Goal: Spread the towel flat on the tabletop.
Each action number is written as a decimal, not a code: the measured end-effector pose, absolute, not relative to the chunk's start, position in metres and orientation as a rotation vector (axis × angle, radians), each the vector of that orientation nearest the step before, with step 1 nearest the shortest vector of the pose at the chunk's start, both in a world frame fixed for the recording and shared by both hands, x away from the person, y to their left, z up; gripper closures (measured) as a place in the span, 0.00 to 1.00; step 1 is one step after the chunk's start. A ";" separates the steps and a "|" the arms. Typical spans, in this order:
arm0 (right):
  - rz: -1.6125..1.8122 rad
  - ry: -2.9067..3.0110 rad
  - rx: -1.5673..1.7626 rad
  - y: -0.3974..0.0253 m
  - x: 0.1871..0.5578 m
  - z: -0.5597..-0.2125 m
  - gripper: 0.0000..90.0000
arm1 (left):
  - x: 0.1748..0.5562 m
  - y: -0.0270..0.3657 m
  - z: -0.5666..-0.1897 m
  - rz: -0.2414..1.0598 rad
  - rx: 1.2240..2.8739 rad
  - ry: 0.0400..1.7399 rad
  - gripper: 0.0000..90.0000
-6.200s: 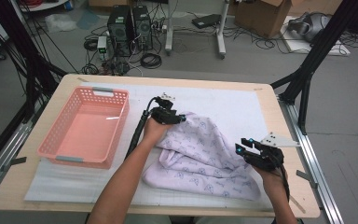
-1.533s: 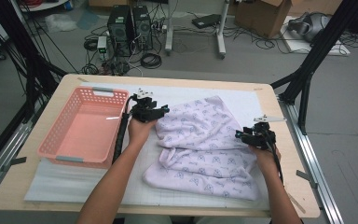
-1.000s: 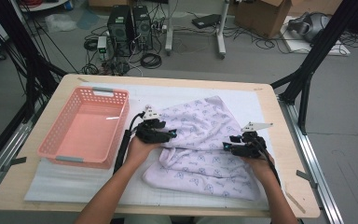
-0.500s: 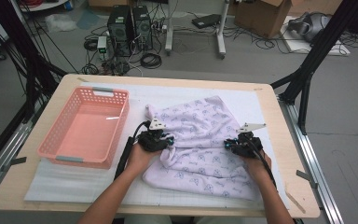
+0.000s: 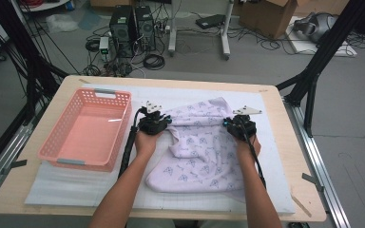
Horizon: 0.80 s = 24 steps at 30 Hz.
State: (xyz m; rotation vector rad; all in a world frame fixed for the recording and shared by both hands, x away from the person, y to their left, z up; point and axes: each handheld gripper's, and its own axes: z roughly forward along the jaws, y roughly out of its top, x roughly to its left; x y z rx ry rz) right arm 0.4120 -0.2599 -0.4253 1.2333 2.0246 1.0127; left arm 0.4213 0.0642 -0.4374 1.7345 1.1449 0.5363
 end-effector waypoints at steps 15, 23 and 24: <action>1.208 1.968 1.286 -0.303 0.375 -0.402 0.65 | 0.379 0.075 -0.427 0.363 1.834 0.976 0.45; 1.184 2.015 1.227 -0.319 0.337 -0.406 0.65 | 0.351 0.081 -0.433 0.338 1.862 0.927 0.45; 1.183 2.017 1.224 -0.321 0.332 -0.408 0.65 | 0.348 0.082 -0.433 0.340 1.877 0.916 0.45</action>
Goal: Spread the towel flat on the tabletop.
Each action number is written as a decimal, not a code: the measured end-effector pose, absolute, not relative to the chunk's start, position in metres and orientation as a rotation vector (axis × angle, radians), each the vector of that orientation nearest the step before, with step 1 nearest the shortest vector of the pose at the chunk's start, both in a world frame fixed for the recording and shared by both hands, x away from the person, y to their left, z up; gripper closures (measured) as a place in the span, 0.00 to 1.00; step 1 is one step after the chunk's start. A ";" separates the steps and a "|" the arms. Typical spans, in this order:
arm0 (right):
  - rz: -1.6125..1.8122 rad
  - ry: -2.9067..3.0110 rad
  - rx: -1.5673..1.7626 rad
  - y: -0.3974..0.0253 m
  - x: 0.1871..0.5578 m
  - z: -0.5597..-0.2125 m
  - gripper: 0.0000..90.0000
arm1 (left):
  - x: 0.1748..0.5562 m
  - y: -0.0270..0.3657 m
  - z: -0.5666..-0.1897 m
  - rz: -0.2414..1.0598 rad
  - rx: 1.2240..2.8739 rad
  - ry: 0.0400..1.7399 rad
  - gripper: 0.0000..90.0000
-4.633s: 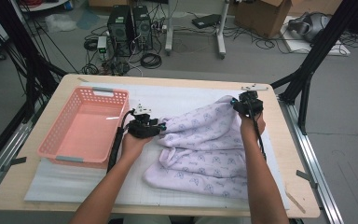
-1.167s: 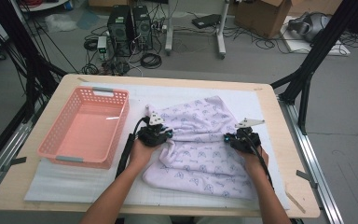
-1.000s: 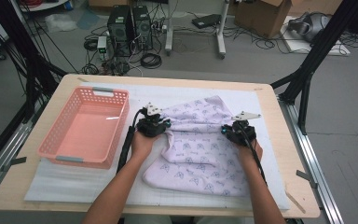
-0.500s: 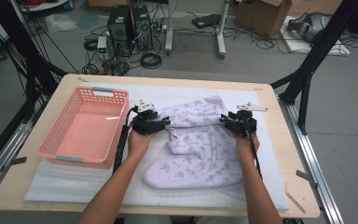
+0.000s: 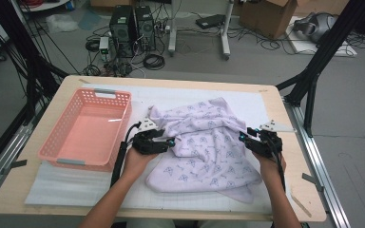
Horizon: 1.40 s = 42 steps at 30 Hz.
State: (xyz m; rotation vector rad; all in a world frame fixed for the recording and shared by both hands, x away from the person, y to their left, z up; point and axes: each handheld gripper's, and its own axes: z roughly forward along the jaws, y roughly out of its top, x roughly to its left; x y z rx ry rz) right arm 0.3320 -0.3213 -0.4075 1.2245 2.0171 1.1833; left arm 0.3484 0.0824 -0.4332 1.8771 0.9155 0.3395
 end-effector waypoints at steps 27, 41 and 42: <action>1.186 2.057 1.287 -0.335 0.309 -0.429 0.63 | 0.373 0.068 -0.447 0.532 1.876 1.077 0.92; 0.992 2.166 1.363 -0.320 0.327 -0.448 0.67 | 0.382 0.081 -0.448 0.564 1.790 1.139 0.92; 0.994 2.157 1.370 -0.321 0.328 -0.447 0.76 | 0.382 0.082 -0.448 0.562 1.790 1.139 0.92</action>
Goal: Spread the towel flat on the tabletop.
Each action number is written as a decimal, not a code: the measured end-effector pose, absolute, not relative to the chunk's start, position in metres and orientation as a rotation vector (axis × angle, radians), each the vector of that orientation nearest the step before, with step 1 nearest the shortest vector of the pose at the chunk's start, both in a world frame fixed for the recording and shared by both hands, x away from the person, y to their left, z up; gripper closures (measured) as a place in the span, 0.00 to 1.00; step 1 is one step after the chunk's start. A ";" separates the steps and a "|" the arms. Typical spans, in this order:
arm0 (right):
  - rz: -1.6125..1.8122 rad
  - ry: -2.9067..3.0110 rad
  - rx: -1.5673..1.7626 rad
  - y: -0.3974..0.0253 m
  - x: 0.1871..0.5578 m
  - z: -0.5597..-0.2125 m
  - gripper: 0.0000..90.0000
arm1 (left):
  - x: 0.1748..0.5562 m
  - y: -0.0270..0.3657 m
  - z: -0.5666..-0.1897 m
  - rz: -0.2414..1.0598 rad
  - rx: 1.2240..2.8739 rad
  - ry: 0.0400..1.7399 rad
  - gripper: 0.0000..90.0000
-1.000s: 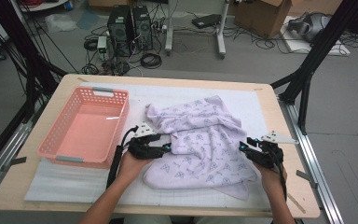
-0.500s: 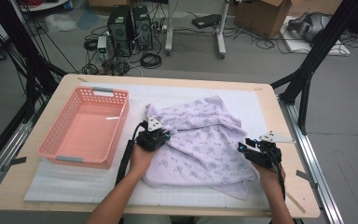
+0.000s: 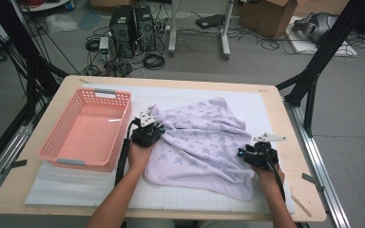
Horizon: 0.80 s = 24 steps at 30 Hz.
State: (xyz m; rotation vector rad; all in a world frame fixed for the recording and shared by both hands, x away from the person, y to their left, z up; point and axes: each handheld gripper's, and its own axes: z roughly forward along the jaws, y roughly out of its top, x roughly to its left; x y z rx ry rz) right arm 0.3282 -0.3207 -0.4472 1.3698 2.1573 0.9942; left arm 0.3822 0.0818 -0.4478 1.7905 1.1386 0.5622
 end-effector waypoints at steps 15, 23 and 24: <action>0.987 1.868 1.454 -0.347 0.386 -0.435 0.98 | 0.386 0.079 -0.448 0.565 1.746 1.127 0.90; 1.030 1.900 1.431 -0.339 0.372 -0.429 0.69 | 0.368 0.085 -0.442 0.464 1.822 1.101 0.49; 1.045 1.901 1.425 -0.340 0.367 -0.428 0.69 | 0.365 0.085 -0.440 0.467 1.832 1.087 0.48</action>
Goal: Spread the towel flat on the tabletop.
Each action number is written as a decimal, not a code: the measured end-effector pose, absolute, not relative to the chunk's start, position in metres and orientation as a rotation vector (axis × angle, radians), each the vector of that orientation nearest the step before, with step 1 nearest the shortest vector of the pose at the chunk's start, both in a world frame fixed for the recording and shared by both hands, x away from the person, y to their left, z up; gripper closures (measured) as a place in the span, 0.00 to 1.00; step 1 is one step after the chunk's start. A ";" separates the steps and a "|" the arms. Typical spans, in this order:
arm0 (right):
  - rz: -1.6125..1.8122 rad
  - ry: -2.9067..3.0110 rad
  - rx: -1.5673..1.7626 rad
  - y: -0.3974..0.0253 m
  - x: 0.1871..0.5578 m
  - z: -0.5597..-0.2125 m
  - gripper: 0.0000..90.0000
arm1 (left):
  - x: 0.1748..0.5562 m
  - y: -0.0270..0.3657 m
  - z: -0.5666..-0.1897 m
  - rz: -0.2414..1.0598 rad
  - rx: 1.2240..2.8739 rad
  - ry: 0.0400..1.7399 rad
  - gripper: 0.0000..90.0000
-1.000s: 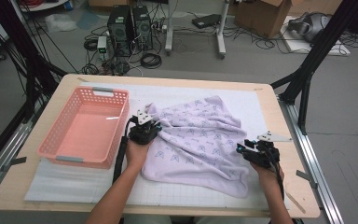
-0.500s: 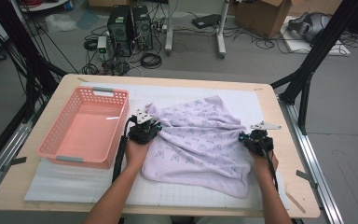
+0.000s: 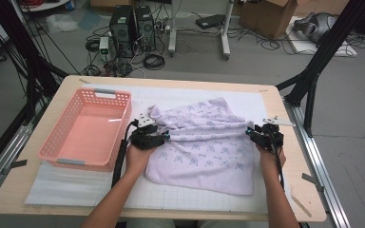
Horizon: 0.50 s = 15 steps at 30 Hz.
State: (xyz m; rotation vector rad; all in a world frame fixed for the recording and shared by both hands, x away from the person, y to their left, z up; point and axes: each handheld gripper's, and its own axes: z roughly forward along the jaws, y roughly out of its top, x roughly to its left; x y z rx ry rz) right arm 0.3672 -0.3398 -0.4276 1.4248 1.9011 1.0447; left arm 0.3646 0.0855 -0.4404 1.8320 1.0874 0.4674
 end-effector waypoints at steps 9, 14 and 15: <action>1.079 2.041 1.334 -0.347 0.318 -0.432 0.64 | 0.327 0.097 -0.443 0.428 1.943 0.977 0.45; 1.091 2.091 1.292 -0.347 0.303 -0.436 0.61 | 0.317 0.105 -0.449 0.385 1.947 0.989 0.45; 1.106 2.091 1.290 -0.347 0.301 -0.435 0.60 | 0.315 0.106 -0.450 0.376 1.948 0.989 0.45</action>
